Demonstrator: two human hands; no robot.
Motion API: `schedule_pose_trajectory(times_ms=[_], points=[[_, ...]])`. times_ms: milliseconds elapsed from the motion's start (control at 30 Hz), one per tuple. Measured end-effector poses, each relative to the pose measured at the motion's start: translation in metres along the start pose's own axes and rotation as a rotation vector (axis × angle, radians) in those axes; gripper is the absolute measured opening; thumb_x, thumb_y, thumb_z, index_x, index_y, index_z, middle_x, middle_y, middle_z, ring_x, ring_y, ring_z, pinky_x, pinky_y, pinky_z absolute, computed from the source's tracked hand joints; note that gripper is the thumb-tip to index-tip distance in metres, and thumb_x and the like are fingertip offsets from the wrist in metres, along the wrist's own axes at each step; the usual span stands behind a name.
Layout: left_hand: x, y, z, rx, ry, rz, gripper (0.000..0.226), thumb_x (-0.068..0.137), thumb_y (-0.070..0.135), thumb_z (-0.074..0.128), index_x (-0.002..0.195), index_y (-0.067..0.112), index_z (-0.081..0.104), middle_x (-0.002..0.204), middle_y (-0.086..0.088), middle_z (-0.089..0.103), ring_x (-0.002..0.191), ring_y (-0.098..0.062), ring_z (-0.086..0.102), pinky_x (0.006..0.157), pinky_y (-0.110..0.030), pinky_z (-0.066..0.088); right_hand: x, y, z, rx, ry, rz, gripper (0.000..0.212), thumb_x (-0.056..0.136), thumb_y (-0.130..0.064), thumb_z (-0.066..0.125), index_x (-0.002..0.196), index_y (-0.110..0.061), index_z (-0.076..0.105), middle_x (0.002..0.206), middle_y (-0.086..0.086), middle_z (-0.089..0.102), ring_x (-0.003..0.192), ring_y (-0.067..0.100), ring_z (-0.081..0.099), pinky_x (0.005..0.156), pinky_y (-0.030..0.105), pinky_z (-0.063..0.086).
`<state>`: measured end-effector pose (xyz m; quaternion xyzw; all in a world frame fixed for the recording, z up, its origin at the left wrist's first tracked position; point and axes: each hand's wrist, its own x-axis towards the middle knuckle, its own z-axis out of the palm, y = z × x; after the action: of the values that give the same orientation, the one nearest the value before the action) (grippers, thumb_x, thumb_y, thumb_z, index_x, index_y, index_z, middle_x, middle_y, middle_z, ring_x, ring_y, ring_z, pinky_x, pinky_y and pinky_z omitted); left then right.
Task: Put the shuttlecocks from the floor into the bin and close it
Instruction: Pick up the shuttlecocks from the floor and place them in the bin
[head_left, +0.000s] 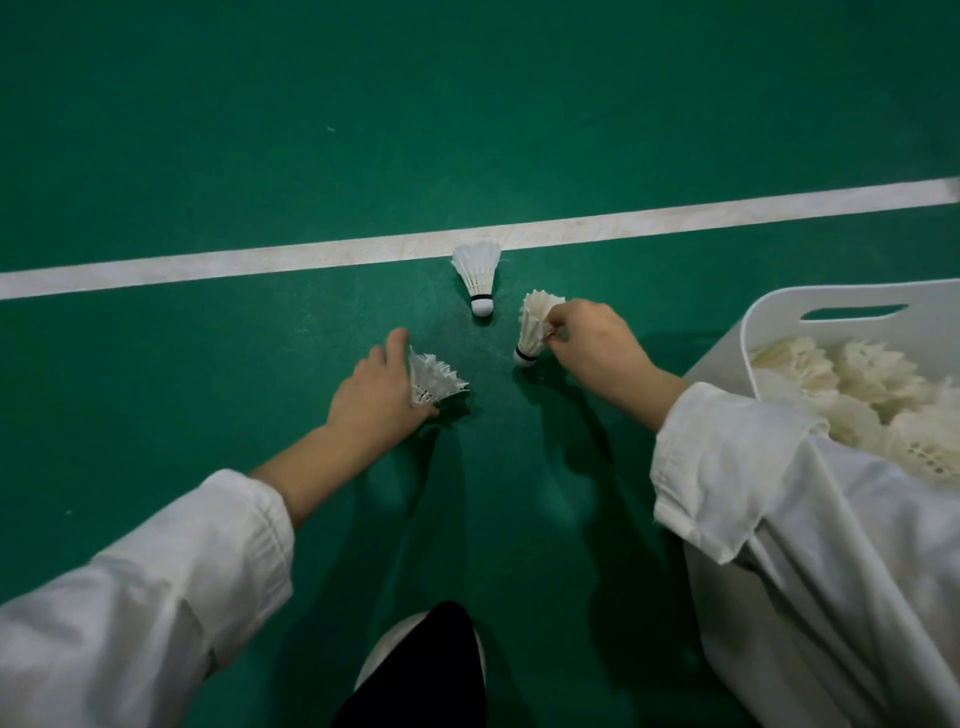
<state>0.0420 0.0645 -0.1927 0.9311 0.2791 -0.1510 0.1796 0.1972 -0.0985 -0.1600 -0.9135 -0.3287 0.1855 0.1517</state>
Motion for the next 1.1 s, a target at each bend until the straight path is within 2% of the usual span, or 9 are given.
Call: schedule_pose_trajectory(times_ms=[100, 200, 300, 400, 500, 633, 767, 900, 1100], points=[[-0.002, 0.003, -0.007, 0.113, 0.186, 0.287, 0.085, 0.076, 0.036, 0.072, 0.143, 0.018, 0.024, 0.135, -0.014, 0.035, 0.124, -0.031, 0.035, 0.100, -0.045, 0.040, -0.002, 0.000, -0.002, 0.018, -0.003, -0.009, 0.023, 0.087, -0.007, 0.048, 0.100, 0.000, 0.066, 0.102, 0.021, 0.066, 0.094, 0.037, 0.060, 0.083, 0.045, 0.050], [0.006, 0.005, -0.008, 0.198, 0.169, 0.558, 0.039, 0.083, 0.025, 0.066, 0.115, 0.005, 0.057, 0.121, -0.015, 0.052, 0.116, -0.032, 0.045, 0.090, -0.046, 0.048, -0.004, 0.000, -0.006, 0.028, 0.010, -0.020, 0.023, 0.087, -0.009, 0.050, 0.100, -0.002, 0.066, 0.103, 0.020, 0.066, 0.094, 0.036, 0.061, 0.083, 0.044, 0.051], [0.018, 0.016, -0.016, 0.099, -0.011, 0.489, 0.019, 0.092, 0.019, 0.052, 0.093, 0.000, 0.059, 0.098, -0.016, 0.058, 0.095, -0.032, 0.054, 0.076, -0.037, 0.042, -0.006, -0.002, -0.011, 0.041, 0.025, -0.010, 0.022, 0.088, -0.013, 0.050, 0.100, -0.004, 0.066, 0.102, 0.019, 0.066, 0.094, 0.036, 0.060, 0.080, 0.040, 0.051], [0.039, 0.032, -0.033, -0.095, 0.049, 0.265, 0.021, 0.095, 0.023, 0.048, 0.106, 0.005, 0.049, 0.081, -0.009, 0.059, 0.071, -0.027, 0.056, 0.058, -0.032, 0.039, -0.011, -0.004, -0.019, 0.104, 0.054, 0.015, 0.021, 0.087, -0.014, 0.051, 0.101, -0.008, 0.066, 0.103, 0.015, 0.066, 0.096, 0.034, 0.061, 0.082, 0.040, 0.051], [0.065, 0.049, -0.048, -0.202, 0.141, 0.119, 0.044, 0.097, 0.032, 0.044, 0.134, 0.014, 0.029, 0.059, -0.006, 0.052, 0.049, -0.021, 0.047, 0.045, -0.033, 0.038, -0.019, -0.006, -0.030, 0.170, 0.111, 0.015, 0.021, 0.088, -0.013, 0.053, 0.105, -0.010, 0.064, 0.105, 0.012, 0.066, 0.097, 0.030, 0.060, 0.082, 0.035, 0.049], [0.098, 0.072, -0.049, -0.249, 0.006, -0.051, 0.069, 0.096, 0.028, 0.046, 0.148, 0.019, 0.002, 0.075, -0.013, 0.053, 0.052, -0.020, 0.046, 0.043, -0.029, 0.033, -0.029, -0.007, -0.043, 0.176, 0.134, -0.038, 0.020, 0.087, -0.013, 0.055, 0.105, -0.012, 0.063, 0.104, 0.007, 0.063, 0.095, 0.025, 0.057, 0.078, 0.029, 0.041], [0.109, 0.076, -0.032, -0.260, -0.033, -0.139, 0.047, 0.092, 0.024, 0.054, 0.131, 0.008, 0.033, 0.089, -0.013, 0.055, 0.061, -0.020, 0.051, 0.044, -0.026, 0.036, -0.035, -0.008, -0.059, 0.175, 0.139, -0.069, 0.023, 0.087, -0.014, 0.055, 0.109, -0.014, 0.061, 0.108, 0.006, 0.063, 0.098, 0.024, 0.057, 0.082, 0.029, 0.041], [0.084, 0.084, -0.042, -0.389, -0.017, -0.049, 0.010, 0.094, 0.021, 0.050, 0.096, 0.011, 0.048, 0.082, -0.009, 0.058, 0.053, -0.019, 0.057, 0.041, -0.028, 0.046, -0.050, -0.003, -0.079, 0.189, 0.087, -0.094, 0.019, 0.089, -0.015, 0.053, 0.105, -0.013, 0.064, 0.104, 0.005, 0.064, 0.098, 0.022, 0.058, 0.085, 0.031, 0.044], [0.006, 0.137, -0.116, -0.067, 0.216, 0.401, 0.016, 0.095, 0.029, 0.048, 0.093, 0.014, 0.054, 0.091, -0.005, 0.069, 0.067, -0.023, 0.057, 0.059, -0.029, 0.041, -0.107, 0.019, -0.147, 0.111, 0.046, -0.127, 0.017, 0.091, -0.020, 0.055, 0.102, -0.016, 0.067, 0.100, -0.001, 0.065, 0.093, 0.015, 0.061, 0.084, 0.028, 0.048]])
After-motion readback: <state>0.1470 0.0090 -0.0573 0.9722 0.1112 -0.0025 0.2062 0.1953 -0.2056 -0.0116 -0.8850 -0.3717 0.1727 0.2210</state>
